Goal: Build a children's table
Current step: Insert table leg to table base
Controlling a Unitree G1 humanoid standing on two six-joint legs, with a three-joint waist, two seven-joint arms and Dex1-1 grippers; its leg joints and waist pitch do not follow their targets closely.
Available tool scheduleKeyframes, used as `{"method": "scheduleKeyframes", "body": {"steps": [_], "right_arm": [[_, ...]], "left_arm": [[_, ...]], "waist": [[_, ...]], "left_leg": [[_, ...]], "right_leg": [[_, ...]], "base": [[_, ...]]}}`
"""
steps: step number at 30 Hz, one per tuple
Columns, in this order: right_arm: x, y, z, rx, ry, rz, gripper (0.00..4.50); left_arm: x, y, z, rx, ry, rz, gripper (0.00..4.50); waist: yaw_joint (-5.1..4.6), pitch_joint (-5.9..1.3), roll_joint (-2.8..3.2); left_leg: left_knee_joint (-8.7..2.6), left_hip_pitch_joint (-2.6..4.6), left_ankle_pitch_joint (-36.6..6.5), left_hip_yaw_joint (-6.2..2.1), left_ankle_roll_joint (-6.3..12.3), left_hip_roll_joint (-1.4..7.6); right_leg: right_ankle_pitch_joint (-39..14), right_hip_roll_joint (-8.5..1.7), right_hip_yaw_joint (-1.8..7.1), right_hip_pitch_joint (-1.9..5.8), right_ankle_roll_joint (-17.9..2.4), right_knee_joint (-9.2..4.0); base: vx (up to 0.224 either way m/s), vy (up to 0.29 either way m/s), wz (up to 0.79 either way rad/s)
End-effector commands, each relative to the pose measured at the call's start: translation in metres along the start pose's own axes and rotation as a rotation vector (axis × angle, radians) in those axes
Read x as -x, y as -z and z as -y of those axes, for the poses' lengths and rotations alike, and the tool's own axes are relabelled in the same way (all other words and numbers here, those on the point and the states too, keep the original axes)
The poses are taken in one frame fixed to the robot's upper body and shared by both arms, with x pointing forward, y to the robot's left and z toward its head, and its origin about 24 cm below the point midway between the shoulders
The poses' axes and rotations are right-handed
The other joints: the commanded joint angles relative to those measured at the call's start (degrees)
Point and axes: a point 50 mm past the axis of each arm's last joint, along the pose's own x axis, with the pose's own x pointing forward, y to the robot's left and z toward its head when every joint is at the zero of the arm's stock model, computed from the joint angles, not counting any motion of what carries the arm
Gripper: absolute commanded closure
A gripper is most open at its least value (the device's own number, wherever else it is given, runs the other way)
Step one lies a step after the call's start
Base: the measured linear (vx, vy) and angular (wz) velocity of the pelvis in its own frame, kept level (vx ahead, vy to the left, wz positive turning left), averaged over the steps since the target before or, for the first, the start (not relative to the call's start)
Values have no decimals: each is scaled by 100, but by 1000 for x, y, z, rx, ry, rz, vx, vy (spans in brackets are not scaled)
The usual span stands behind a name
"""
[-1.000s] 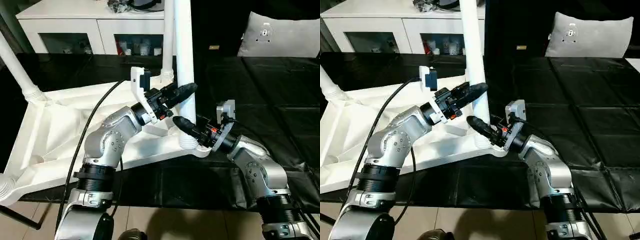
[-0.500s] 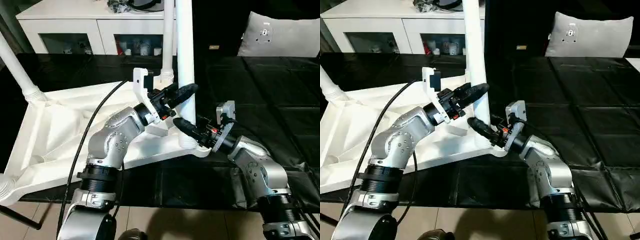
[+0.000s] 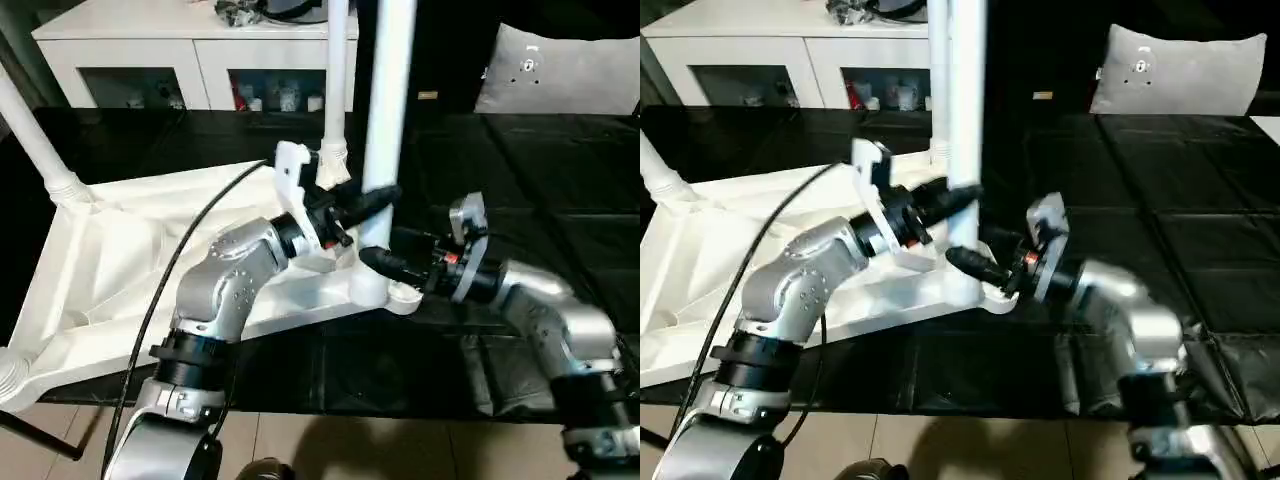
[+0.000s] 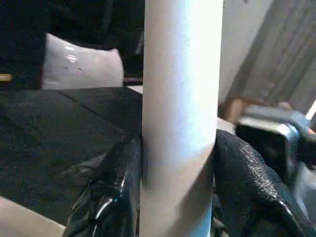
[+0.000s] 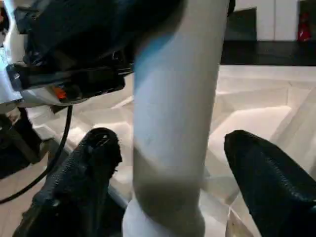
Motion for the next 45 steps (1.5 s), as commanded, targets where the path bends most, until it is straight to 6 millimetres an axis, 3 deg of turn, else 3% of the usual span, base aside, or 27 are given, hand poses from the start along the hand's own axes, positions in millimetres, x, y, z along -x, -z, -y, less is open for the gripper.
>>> {"method": "scheduleKeyframes", "body": {"steps": [1,8,9,18,19,28,41,43,45], "right_arm": [[-2,-3,-1,-17,-40,-20,63],[-4,-2,1,-55,-75,-68,63],[-4,-2,1,-59,-79,-70,89],[-8,2,-1,-93,-104,-87,147],[-8,2,-1,-94,-104,-86,173],[-8,4,-1,-108,-111,-94,242],[-11,8,1,-48,-84,-112,252],[-11,7,-1,-70,-106,-106,199],[-10,6,-2,-80,-121,-104,183]], "left_arm": [[-1,-8,5,-69,37,7,265],[-3,-9,12,-101,82,0,266],[-3,-9,12,-103,85,-2,266],[-5,-8,17,-119,115,-11,266],[-5,-8,17,-120,118,-11,266],[-8,-8,22,-120,143,-11,266],[-8,-8,22,-129,139,-13,266],[-8,-8,22,-131,139,-13,266],[-8,-8,22,-131,141,-14,266]], "waist": [[16,-423,-54],[15,-414,-80],[19,-417,-72],[28,-420,-78],[27,-419,-77],[24,-426,-68],[18,-419,-73],[20,-424,-80],[27,-424,-80]], "left_leg": [[-305,151,-699,-197,407,435],[-307,150,-768,-191,375,437],[-307,149,-753,-195,369,441],[-302,147,-734,-194,358,438],[-303,146,-735,-194,356,438],[-296,147,-718,-194,350,436],[-303,146,-755,-196,337,435],[-297,152,-747,-193,353,435],[-295,149,-725,-194,375,437]], "right_leg": [[52,-484,233,252,-1406,-376],[-170,-488,233,245,-1427,-392],[-167,-492,233,244,-1434,-384],[-205,-495,234,240,-1407,-382],[-203,-493,234,239,-1406,-383],[-98,-485,231,243,-1431,-372],[-161,-486,232,242,-1410,-375],[-153,-486,231,242,-1419,-374],[-143,-490,232,242,-1430,-371]], "base": [[0,0,0],[0,0,0],[0,0,0],[0,0,0],[0,0,0],[0,0,0],[0,0,0],[0,0,0],[0,0,0]]}}
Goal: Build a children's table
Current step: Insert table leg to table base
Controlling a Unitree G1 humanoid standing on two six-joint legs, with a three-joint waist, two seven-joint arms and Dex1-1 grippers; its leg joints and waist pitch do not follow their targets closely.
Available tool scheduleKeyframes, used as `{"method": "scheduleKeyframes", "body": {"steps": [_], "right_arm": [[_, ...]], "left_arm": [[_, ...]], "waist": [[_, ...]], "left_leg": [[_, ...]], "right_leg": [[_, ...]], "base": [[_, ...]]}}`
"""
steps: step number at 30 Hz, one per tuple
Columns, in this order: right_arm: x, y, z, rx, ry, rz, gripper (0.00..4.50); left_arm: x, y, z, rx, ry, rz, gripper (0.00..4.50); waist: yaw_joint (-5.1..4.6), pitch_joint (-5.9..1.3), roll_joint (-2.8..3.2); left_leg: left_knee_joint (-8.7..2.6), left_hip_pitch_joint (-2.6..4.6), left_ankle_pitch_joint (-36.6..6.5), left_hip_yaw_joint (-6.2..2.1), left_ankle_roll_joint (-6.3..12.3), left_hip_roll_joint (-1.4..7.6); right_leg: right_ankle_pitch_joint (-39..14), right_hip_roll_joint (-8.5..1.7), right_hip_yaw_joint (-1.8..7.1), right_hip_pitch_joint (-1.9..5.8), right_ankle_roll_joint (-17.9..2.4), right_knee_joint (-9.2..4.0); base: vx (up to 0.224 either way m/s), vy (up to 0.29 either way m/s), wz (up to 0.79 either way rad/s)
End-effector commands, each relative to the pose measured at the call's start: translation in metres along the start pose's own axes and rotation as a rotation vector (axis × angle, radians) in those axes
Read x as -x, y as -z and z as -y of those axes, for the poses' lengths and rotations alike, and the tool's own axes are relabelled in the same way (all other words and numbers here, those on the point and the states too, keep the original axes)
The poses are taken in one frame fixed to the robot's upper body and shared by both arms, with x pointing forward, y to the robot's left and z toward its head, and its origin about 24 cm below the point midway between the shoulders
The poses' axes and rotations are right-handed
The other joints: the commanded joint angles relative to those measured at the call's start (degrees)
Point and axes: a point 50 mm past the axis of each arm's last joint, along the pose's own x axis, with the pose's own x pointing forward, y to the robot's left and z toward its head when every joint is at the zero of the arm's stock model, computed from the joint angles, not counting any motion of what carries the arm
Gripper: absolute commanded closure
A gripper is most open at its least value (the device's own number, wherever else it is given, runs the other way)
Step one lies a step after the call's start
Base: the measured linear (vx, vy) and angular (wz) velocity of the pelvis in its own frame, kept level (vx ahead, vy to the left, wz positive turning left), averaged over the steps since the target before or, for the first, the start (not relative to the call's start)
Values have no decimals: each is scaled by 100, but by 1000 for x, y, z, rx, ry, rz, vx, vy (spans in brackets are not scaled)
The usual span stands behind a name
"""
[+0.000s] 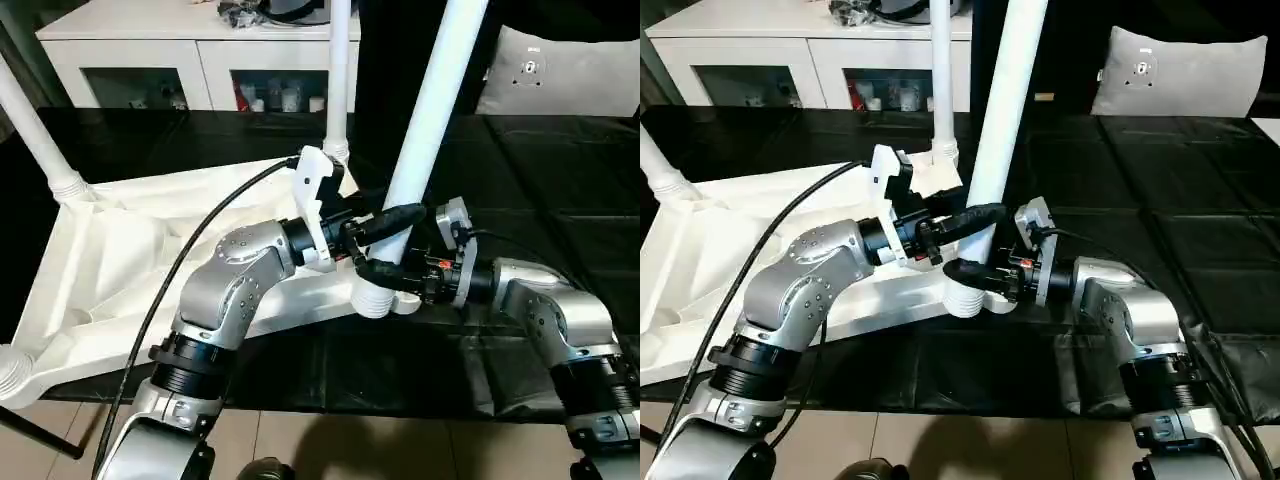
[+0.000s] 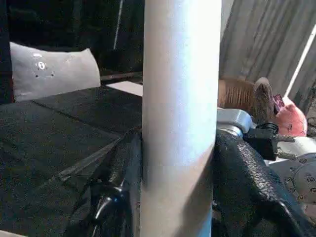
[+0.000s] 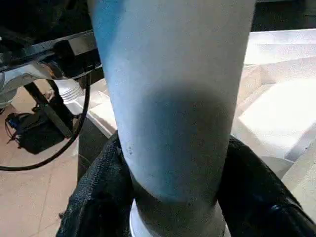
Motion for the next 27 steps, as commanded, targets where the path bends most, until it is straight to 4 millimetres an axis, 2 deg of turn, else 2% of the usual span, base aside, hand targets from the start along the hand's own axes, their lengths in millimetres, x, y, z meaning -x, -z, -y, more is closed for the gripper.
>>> {"method": "scheduleKeyframes", "body": {"steps": [1,3,5,12,13,16,17,27], "right_arm": [[-2,-3,0,4,-8,-8,183],[-3,-3,1,14,7,-14,151],[-3,-3,1,14,9,-13,143],[-3,-3,1,9,4,-5,143],[-3,-3,1,3,0,-1,177],[-3,-3,1,-5,-7,1,183],[-3,-3,1,-7,-7,0,212],[-5,-3,3,14,35,14,250]], "left_arm": [[-3,-6,5,-36,34,17,266],[-2,-6,6,-36,36,16,266],[-2,-6,6,-35,40,15,266],[-2,-6,7,-33,50,15,266],[-2,-6,7,-33,57,15,266],[-2,-7,8,-35,63,14,266],[-2,-7,8,-36,64,14,266],[-4,-6,7,-23,37,-7,266]], "waist": [[20,-424,-74],[17,-425,-79],[16,-424,-78],[16,-424,-77],[17,-426,-81],[15,-424,-77],[18,-424,-81],[7,-427,-59]], "left_leg": [[-318,150,-728,-191,369,435],[-317,149,-718,-191,356,434],[-316,147,-711,-191,359,433],[-316,150,-721,-190,368,436],[-315,149,-710,-190,368,434],[-315,146,-722,-189,379,432],[-314,146,-725,-190,381,432],[-325,155,-784,-198,300,437]], "right_leg": [[-149,-489,231,237,-1434,-391],[-156,-493,232,240,-1430,-391],[-130,-489,232,239,-1428,-388],[-149,-490,232,237,-1435,-391],[-130,-488,232,239,-1438,-386],[-122,-484,230,237,-1441,-384],[-142,-489,231,239,-1441,-386],[-142,-484,231,232,-1433,-380]], "base": [[0,0,0],[0,0,0],[0,0,0],[0,0,0],[0,0,0],[0,0,0],[0,0,0],[0,0,0]]}}
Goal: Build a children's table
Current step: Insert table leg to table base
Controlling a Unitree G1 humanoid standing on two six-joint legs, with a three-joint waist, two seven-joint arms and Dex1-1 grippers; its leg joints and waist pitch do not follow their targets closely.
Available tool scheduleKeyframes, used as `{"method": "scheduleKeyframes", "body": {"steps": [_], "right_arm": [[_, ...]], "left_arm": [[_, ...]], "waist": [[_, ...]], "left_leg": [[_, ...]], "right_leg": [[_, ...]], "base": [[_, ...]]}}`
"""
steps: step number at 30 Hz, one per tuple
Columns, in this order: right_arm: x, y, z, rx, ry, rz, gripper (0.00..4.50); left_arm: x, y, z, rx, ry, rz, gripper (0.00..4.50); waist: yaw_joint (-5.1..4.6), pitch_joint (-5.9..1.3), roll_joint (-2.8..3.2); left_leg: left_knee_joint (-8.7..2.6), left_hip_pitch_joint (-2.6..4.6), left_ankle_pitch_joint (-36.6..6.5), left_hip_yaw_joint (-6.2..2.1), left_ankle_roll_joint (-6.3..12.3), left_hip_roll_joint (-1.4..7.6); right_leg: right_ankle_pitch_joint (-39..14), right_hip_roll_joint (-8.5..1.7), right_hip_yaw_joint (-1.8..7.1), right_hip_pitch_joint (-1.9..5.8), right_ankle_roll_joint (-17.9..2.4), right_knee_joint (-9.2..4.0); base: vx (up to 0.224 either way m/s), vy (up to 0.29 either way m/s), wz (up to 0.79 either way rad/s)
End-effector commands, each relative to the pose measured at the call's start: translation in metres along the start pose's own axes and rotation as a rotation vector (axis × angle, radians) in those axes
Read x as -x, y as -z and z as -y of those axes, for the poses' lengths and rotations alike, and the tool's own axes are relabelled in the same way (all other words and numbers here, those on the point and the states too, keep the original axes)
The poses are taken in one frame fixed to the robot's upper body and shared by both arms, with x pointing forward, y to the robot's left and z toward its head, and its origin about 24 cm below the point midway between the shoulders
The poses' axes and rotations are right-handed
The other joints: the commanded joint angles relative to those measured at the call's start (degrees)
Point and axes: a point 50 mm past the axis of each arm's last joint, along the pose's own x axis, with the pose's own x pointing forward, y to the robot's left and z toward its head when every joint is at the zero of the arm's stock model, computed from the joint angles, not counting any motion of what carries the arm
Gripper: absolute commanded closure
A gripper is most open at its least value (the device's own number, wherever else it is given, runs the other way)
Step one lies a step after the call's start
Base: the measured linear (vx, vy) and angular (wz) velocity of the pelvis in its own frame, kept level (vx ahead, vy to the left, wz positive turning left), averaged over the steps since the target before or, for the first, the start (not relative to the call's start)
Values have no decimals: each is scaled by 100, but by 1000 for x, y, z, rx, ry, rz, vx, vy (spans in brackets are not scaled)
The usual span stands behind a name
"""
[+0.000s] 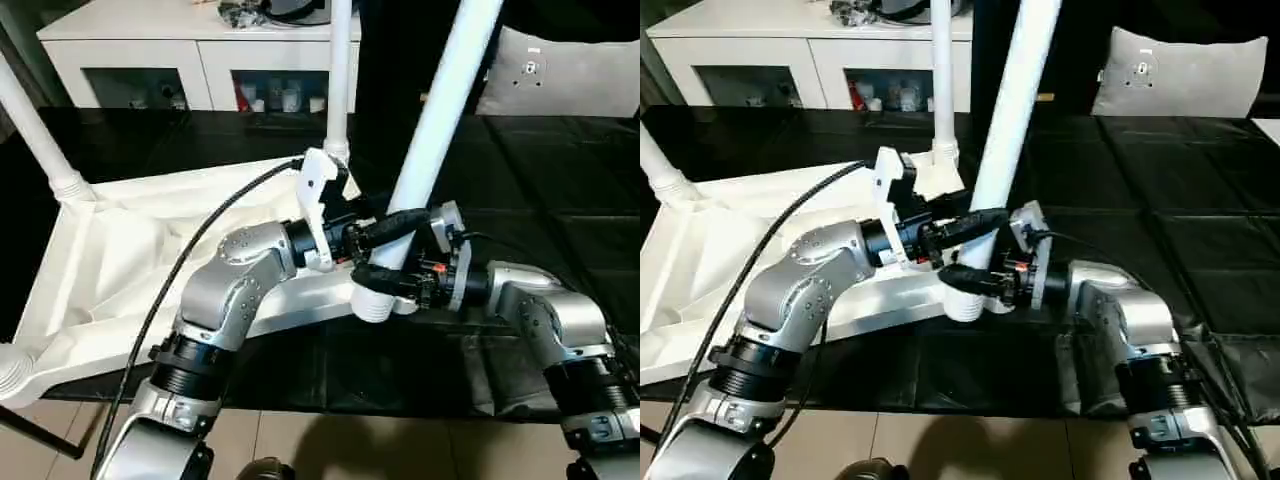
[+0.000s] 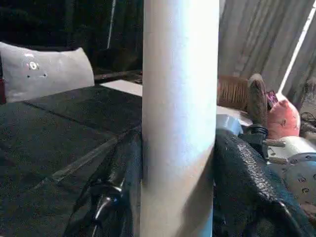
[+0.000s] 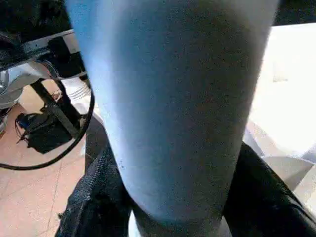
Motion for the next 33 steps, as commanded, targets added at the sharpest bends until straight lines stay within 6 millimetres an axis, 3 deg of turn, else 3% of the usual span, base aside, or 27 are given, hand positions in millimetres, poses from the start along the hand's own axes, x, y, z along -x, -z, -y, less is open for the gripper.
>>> {"method": "scheduleKeyframes", "body": {"steps": [1,2,4,8,13,17,18,20,21,24,25,26,27,28,31,33], "right_arm": [[3,-6,5,21,52,14,252],[2,-7,5,24,58,16,253],[1,-9,6,34,74,35,256],[1,-10,6,35,74,45,257],[1,-9,5,58,115,62,259],[1,-10,8,61,171,69,259],[4,-10,7,61,177,66,259],[7,-9,6,66,174,63,259],[9,-10,7,77,193,83,259],[14,-14,12,117,264,105,259],[16,-16,14,134,294,114,259],[22,-18,17,174,380,102,259],[22,-18,17,174,380,102,259],[23,-19,18,177,392,99,259],[27,-19,21,190,460,80,259],[31,-16,22,179,494,57,259]], "left_arm": [[-4,-6,5,-13,17,-5,266],[-4,-7,5,14,13,5,266],[-7,-12,11,79,63,59,196],[-10,-19,20,133,131,118,196],[-15,-28,32,218,189,228,152],[-15,-29,31,238,176,230,113],[-12,-26,23,216,110,211,113],[-9,-25,17,194,65,196,113],[-5,-22,12,166,38,172,80],[4,-17,2,112,-17,106,78],[7,-14,-1,91,-38,79,72],[22,0,-12,-11,-86,-76,56],[22,0,-12,-11,-86,-76,40],[24,2,-13,-25,-93,-99,36],[36,18,-19,-87,-117,-241,35],[45,39,-19,-121,-92,-406,34]], "waist": [[11,-426,-62],[11,-425,-59],[8,-428,-64],[17,-423,-63],[15,-410,-73],[-4,-400,-83],[0,-399,-50],[-17,-397,-77],[-16,-401,-77],[-62,-406,-99],[-62,-402,-85],[-82,-403,-81],[-52,-402,-67],[-104,-408,-62],[-122,-415,-56],[-111,-412,-33]], "left_leg": [[-331,153,-778,-198,303,434],[-328,150,-764,-197,305,431],[-325,154,-766,-189,290,431],[-321,149,-757,-190,328,427],[-320,145,-819,-182,344,429],[-343,154,-858,-187,270,424],[-340,158,-852,-191,257,420],[-345,151,-889,-190,275,421],[-341,145,-863,-192,284,414],[-360,149,-834,-201,265,409],[-359,154,-836,-205,251,406],[-360,165,-850,-194,209,407],[-376,171,-837,-230,198,417],[-379,173,-838,-207,159,405],[-376,187,-827,-198,102,409],[-381,187,-873,-195,107,407]], "right_leg": [[-128,-485,230,233,-1437,-386],[-96,-485,230,231,-1445,-383],[-86,-498,230,239,-1483,-376],[-109,-485,231,237,-1503,-386],[-187,-491,235,241,-1517,-403],[-458,-481,240,232,-1421,-428],[-470,-473,243,227,-1408,-434],[-451,-470,249,244,-1327,-441],[-425,-472,248,248,-1277,-441],[-510,-466,245,241,-1132,-443],[-551,-466,245,227,-1108,-456],[-557,-459,245,225,-1112,-451],[-617,-457,242,210,-1030,-468],[-569,-441,243,216,-1014,-434],[-367,-445,240,207,-1113,-418],[-359,-445,244,198,-1137,-413]], "base": [[0,0,0],[0,0,0],[0,0,0],[0,0,0],[0,0,0],[0,0,0],[0,0,0],[0,0,0],[0,0,0],[0,0,0],[0,0,0],[0,0,0],[0,0,0],[0,0,0],[0,0,0],[0,0,0]]}}
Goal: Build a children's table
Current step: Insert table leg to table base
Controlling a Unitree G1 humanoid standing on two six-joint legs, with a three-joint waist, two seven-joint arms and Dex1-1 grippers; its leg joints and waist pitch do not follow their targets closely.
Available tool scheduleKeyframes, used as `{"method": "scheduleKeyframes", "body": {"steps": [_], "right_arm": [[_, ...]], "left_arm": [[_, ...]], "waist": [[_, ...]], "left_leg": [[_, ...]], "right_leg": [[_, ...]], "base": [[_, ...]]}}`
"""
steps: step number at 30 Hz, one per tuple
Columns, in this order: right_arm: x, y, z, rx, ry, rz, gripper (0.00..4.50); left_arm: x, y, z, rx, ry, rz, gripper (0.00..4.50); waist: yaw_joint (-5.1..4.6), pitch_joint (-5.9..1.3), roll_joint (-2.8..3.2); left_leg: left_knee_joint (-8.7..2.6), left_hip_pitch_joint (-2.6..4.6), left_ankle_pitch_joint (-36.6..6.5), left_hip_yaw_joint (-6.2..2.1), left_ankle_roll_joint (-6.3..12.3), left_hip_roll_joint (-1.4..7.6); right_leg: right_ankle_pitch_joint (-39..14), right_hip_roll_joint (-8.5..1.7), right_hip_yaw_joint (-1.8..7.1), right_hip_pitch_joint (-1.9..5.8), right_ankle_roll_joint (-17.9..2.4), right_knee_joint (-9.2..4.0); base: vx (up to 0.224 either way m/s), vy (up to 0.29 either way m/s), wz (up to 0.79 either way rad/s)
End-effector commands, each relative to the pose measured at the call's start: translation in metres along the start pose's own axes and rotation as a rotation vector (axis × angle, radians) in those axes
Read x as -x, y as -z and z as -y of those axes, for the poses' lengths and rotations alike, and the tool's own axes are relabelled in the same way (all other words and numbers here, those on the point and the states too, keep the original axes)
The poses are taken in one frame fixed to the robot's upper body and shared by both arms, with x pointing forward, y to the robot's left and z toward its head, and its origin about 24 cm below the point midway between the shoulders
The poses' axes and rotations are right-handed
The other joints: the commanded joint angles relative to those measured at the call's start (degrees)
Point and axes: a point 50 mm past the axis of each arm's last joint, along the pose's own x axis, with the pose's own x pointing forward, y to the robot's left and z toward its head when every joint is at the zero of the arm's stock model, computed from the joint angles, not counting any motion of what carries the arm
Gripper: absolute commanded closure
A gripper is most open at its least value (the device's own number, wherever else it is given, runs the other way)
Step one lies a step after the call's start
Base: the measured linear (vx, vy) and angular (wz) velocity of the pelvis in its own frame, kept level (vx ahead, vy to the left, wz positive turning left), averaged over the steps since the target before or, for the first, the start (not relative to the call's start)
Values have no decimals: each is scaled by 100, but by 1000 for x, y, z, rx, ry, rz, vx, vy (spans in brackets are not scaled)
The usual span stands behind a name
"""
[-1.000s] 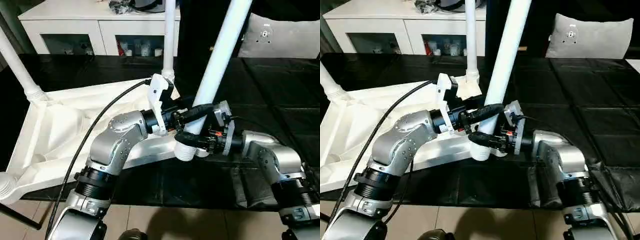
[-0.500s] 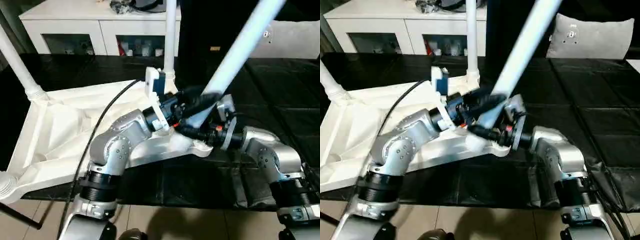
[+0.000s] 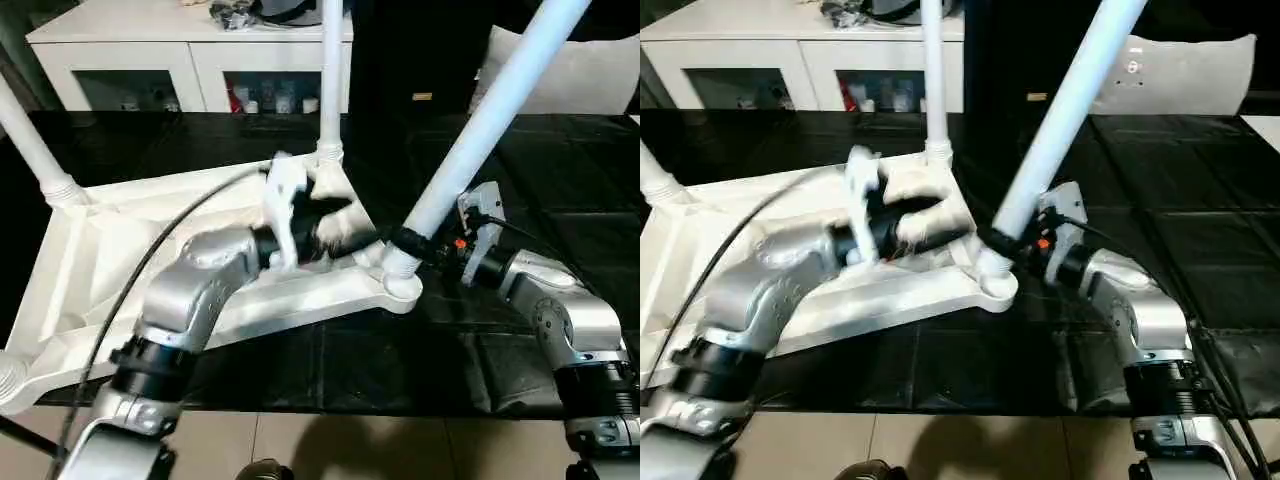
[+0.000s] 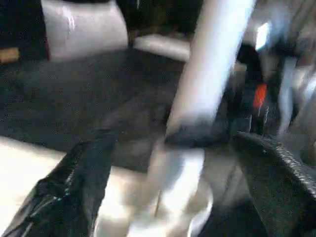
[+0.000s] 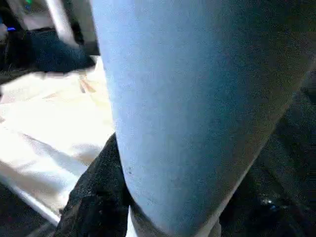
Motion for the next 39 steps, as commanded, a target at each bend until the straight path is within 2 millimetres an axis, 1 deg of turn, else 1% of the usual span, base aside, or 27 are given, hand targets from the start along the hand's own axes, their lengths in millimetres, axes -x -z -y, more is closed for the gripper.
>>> {"method": "scheduleKeyframes", "body": {"steps": [1,2,3,4,6,7,8,9,10,12,14,15,17,18,21,22,23,24,25,27,32,34,37,38,39], "right_arm": [[4,-1,2,20,30,-15,259],[5,1,2,18,35,-26,259],[5,2,2,17,37,-29,259],[5,2,2,17,37,-29,259],[4,3,1,20,39,-26,259],[4,3,1,21,41,-25,259],[4,3,0,21,36,-24,259],[3,3,0,20,32,-23,259],[3,2,-1,22,23,-20,259],[3,2,-2,23,19,-19,259],[2,1,-3,26,5,-11,259],[2,1,-3,27,-3,-8,259],[2,1,-4,28,-8,-11,259],[2,1,-4,29,-10,-13,259],[1,1,-5,35,-28,-17,259],[1,1,-6,37,-35,-19,259],[1,1,-6,38,-40,-20,259],[1,1,-7,38,-47,-23,259],[2,1,-7,38,-49,-24,259],[2,2,-8,38,-58,-28,259],[1,3,-9,38,-72,-38,259],[1,4,-9,37,-77,-42,259],[0,5,-8,37,-80,-49,259],[0,5,-8,37,-80,-50,259],[0,5,-8,38,-80,-54,259]], "left_arm": [[-1,17,4,-34,35,-117,34],[-1,28,4,-49,43,-189,34],[-1,34,4,-59,43,-222,70],[-1,36,4,-66,41,-232,70],[-3,42,3,-48,39,-237,75],[-4,43,2,-44,42,-235,90],[-4,47,4,-53,66,-255,106],[-5,48,5,-56,75,-260,115],[-5,52,5,-60,83,-276,116],[-6,53,5,-63,84,-282,122],[-6,56,4,-82,82,-305,152],[-6,59,2,-92,72,-327,160],[-7,60,0,-87,65,-336,177],[-8,61,0,-85,65,-336,177],[-10,61,-2,-81,55,-326,210],[-10,61,-3,-82,55,-324,210],[-11,61,-3,-83,56,-324,236],[-12,61,-3,-84,58,-323,236],[-12,61,-3,-84,58,-322,244],[-13,61,-4,-87,59,-323,255],[-14,62,-5,-97,67,-333,298],[-13,63,-5,-102,77,-343,320],[-12,66,-5,-104,89,-357,333],[-12,66,-4,-104,89,-358,354],[-12,67,-4,-103,93,-361,362]], "waist": [[-7,-410,-39],[-9,-407,-41],[-13,-401,-43],[-12,-401,-44],[-15,-406,-40],[-18,-411,-44],[-22,-409,-58],[-23,-413,-52],[-28,-409,-66],[-22,-409,-57],[-28,-407,-55],[-26,-409,-35],[-31,-409,-47],[-34,-408,-46],[-31,-408,-43],[-30,-409,-46],[-30,-413,-45],[-28,-416,-40],[-29,-415,-47],[-22,-412,-43],[-18,-408,-48],[-19,-413,-49],[-18,-412,-48],[-17,-411,-46],[-18,-409,-43]], "left_leg": [[-391,194,-907,-194,92,412],[-396,189,-945,-190,65,411],[-398,182,-988,-189,45,406],[-398,186,-1012,-185,30,406],[-397,185,-1050,-187,-14,407],[-398,182,-1037,-192,-15,413],[-398,175,-1010,-192,3,409],[-394,178,-987,-191,27,413],[-390,174,-989,-184,58,411],[-384,172,-974,-184,79,410],[-386,173,-981,-187,99,418],[-382,172,-987,-191,107,417],[-387,179,-1009,-190,95,418],[-388,176,-993,-192,92,419],[-384,177,-1027,-189,95,418],[-382,177,-1017,-188,103,417],[-380,174,-987,-191,114,418],[-379,170,-961,-195,126,421],[-377,170,-963,-191,134,419],[-379,173,-1000,-193,146,425],[-386,176,-1046,-193,127,425],[-388,175,-1013,-198,135,433],[-382,174,-986,-196,155,433],[-383,174,-996,-195,157,432],[-386,176,-1031,-196,147,434]], "right_leg": [[-420,-446,244,185,-1114,-416],[-455,-459,249,192,-1114,-413],[-505,-459,254,193,-1100,-423],[-522,-464,258,193,-1097,-427],[-496,-481,253,201,-1156,-428],[-448,-483,252,206,-1173,-421],[-383,-482,248,208,-1204,-417],[-346,-491,250,209,-1231,-407],[-353,-492,250,209,-1251,-414],[-368,-498,252,207,-1260,-412],[-361,-493,251,205,-1264,-408],[-362,-496,252,207,-1260,-409],[-377,-492,251,205,-1258,-413],[-353,-495,249,209,-1273,-412],[-358,-505,250,211,-1315,-415],[-345,-501,250,210,-1316,-418],[-284,-498,246,213,-1327,-407],[-211,-499,244,216,-1338,-400],[-188,-498,244,217,-1346,-400],[-250,-506,245,213,-1360,-406],[-362,-511,248,214,-1340,-415],[-315,-512,248,215,-1347,-407],[-241,-513,246,214,-1370,-402],[-251,-514,246,212,-1375,-404],[-283,-513,246,210,-1385,-405]], "base": [[0,0,0],[0,0,0],[0,0,0],[0,0,0],[0,0,0],[0,0,0],[0,0,0],[0,0,0],[0,0,0],[0,0,0],[0,0,0],[0,0,0],[0,0,0],[0,0,0],[0,0,0],[0,0,0],[0,0,0],[0,0,0],[0,0,0],[0,0,0],[0,0,0],[0,0,0],[0,0,0],[0,0,0],[0,0,0]]}}
